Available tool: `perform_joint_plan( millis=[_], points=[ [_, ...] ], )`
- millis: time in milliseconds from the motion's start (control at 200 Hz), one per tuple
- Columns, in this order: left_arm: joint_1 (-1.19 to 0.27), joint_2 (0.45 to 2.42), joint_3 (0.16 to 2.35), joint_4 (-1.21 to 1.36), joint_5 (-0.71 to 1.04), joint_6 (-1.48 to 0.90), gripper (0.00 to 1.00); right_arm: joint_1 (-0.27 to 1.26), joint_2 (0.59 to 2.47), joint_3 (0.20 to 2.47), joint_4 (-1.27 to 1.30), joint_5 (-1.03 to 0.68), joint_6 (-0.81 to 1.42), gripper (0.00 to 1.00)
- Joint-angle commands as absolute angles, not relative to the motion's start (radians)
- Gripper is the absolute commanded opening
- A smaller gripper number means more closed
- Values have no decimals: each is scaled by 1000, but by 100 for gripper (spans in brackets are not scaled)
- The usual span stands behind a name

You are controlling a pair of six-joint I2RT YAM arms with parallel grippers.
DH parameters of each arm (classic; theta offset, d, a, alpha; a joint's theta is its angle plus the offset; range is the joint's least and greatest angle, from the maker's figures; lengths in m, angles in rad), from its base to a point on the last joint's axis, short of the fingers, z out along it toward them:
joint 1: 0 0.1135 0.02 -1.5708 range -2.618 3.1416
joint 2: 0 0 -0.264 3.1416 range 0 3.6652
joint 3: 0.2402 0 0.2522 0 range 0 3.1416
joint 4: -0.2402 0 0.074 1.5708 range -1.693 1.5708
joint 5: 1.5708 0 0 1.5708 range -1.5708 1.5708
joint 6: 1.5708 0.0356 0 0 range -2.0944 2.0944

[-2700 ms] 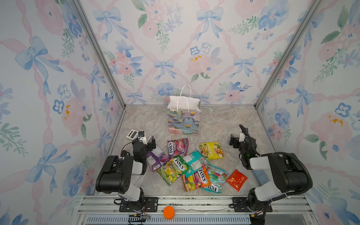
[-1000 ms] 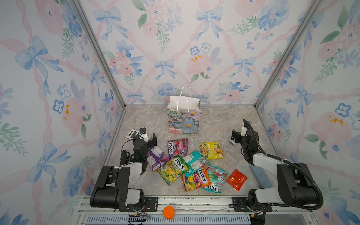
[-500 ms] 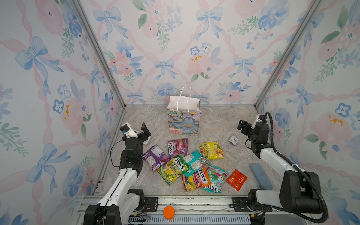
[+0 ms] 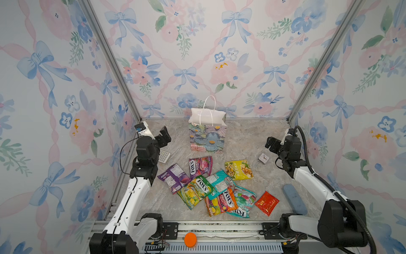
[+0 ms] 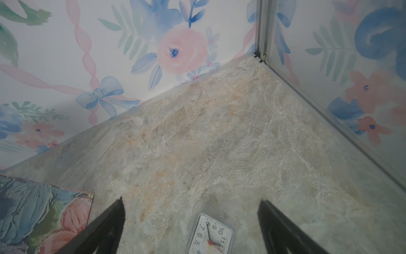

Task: Place the snacks into the paper bag
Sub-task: 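Grasp the bag's top edge with the left gripper while the right hovers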

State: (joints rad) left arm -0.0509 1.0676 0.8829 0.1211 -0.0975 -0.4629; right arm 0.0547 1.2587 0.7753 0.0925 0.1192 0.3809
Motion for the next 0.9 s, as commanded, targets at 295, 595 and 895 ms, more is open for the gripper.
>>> perform_joint_plan(
  millis=[295,595,895],
  points=[
    [-60,1537,1515,-386,345,-346,74,199,1305,933,-169,129,269,97],
    [-147,1752,1776,-532,292,-302,63,218,1311,947,-214,137,254,97],
    [-204,1827,1879,-595,181,-265,55,235,1304,942,-238,142,250,97]
  ],
)
